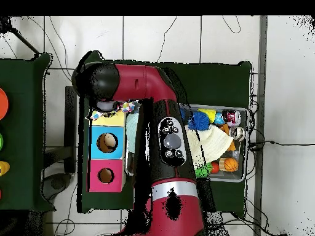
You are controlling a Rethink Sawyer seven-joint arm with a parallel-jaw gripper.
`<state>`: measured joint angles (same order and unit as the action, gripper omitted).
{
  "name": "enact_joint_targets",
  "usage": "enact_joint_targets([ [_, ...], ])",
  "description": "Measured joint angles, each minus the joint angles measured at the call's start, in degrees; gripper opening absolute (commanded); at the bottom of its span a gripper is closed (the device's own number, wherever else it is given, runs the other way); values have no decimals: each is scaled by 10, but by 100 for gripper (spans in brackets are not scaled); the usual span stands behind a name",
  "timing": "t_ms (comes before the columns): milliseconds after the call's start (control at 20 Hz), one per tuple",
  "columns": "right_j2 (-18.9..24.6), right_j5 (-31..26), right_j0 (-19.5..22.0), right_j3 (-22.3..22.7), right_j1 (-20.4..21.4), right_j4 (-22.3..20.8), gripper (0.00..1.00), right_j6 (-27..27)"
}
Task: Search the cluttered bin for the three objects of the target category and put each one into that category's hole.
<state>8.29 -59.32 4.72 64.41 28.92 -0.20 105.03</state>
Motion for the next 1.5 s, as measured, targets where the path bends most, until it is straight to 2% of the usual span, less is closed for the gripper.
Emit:
enact_joint_targets([
  [700,0,0,0,0,-3,0,0,0],
  [1500,0,0,0,0,-27,-3,0,0],
])
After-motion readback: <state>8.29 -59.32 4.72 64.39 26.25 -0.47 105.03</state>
